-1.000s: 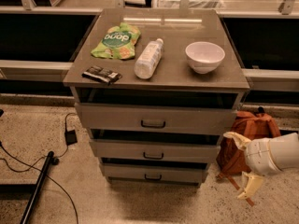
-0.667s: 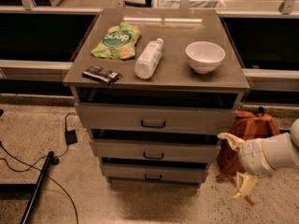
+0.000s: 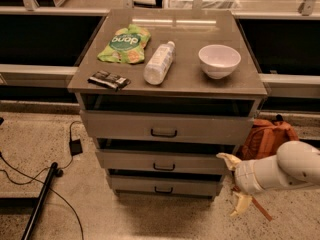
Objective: Open middle drawer
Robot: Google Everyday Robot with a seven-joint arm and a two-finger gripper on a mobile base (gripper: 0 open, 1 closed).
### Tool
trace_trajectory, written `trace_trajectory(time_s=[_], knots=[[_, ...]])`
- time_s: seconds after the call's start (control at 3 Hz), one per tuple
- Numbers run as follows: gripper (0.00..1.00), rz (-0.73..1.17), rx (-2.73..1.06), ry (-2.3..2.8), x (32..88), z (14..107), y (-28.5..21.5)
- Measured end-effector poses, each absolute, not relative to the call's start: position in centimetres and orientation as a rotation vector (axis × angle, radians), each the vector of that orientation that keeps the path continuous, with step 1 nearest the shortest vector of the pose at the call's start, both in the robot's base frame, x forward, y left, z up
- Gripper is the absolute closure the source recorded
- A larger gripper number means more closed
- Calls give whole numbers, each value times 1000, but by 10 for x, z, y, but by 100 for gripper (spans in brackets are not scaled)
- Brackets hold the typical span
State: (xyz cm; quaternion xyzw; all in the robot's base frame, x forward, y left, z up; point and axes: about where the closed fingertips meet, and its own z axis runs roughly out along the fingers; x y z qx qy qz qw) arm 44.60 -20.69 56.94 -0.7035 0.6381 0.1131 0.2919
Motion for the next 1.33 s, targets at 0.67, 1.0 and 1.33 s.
trace_trajectory(time_s=[0.67,1.0,1.33], knots=[[0,309,-1862,1703,480,507,-194],[0,365,-1804,1717,503,489,-194],[0,378,-1769,1753,535,469,-185]])
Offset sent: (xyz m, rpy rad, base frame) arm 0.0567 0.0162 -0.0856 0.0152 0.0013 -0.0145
